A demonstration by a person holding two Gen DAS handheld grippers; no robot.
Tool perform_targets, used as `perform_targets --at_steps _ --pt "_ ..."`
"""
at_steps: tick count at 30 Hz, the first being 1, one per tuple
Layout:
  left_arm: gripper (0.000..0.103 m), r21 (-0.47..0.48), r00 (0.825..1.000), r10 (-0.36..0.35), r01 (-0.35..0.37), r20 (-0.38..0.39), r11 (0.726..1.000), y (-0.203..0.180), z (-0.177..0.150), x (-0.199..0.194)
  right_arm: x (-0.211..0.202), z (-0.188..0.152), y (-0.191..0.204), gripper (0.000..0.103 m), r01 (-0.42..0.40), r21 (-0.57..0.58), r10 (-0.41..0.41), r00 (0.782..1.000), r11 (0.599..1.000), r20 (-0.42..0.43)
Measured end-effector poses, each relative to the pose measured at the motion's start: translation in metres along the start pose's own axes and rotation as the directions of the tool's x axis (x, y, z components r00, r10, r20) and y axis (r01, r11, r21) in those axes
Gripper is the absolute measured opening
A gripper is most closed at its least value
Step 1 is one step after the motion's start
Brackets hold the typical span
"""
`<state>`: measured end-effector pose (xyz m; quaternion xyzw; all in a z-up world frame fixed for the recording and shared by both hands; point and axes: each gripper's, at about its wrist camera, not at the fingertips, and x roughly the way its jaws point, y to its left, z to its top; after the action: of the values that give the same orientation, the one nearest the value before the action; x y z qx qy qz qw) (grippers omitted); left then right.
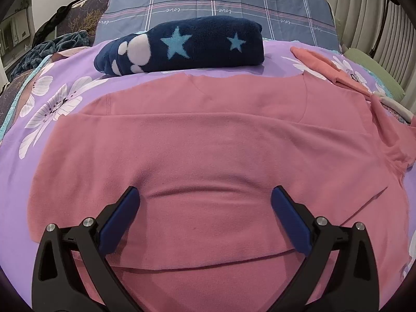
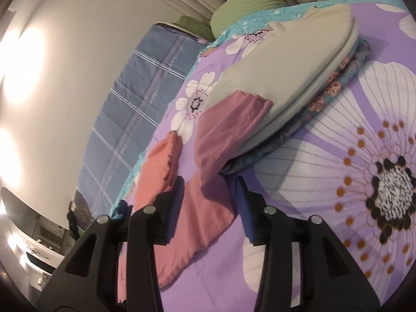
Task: Fold small clothes
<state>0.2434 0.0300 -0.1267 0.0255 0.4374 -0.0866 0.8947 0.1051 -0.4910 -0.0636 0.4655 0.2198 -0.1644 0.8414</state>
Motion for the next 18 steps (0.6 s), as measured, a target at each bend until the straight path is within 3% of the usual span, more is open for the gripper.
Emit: perform_targets --at_steps 2,4,6,9,12,15,17,18 --pt "0.102 0.000 1.000 0.000 0.000 0.000 1.000 0.000 0.000 0.000 0.009 0.002 0.001 0.035 0.023 0.013 -0.023 1.000 1.000 -0.003" --pt "0.102 0.000 1.000 -0.001 0.001 0.000 1.000 0.000 0.000 0.000 0.013 0.004 0.002 0.005 0.013 0.039 -0.013 1.000 0.999 0.000" --pt "0.102 0.000 1.000 0.000 0.000 0.000 1.000 0.000 0.000 0.000 0.010 0.002 0.010 0.003 -0.005 0.034 0.004 1.000 0.999 0.020" --pt "0.102 0.001 1.000 0.000 0.000 0.000 1.000 0.000 0.000 0.000 0.000 -0.006 0.045 0.003 -0.037 -0.073 0.042 0.997 0.997 0.066" --pt "0.102 0.001 1.000 -0.001 0.001 0.000 1.000 0.000 0.000 0.000 0.000 -0.026 0.099 0.003 -0.152 -0.186 0.160 0.987 0.971 0.031" --pt "0.102 -0.005 1.000 -0.010 0.010 0.004 1.000 0.001 0.000 -0.001 0.015 -0.070 0.168 0.003 -0.316 -0.298 0.296 0.949 0.901 -0.113" --pt "0.102 -0.021 0.999 -0.034 0.035 0.012 0.999 0.004 0.000 -0.002 0.029 -0.122 0.215 0.003 -0.432 -0.399 0.351 0.899 0.809 -0.262" --pt "0.102 -0.036 0.998 -0.057 0.057 0.019 0.998 0.008 0.000 -0.003 0.039 -0.158 0.239 0.003 -0.483 -0.463 0.345 0.869 0.743 -0.354"
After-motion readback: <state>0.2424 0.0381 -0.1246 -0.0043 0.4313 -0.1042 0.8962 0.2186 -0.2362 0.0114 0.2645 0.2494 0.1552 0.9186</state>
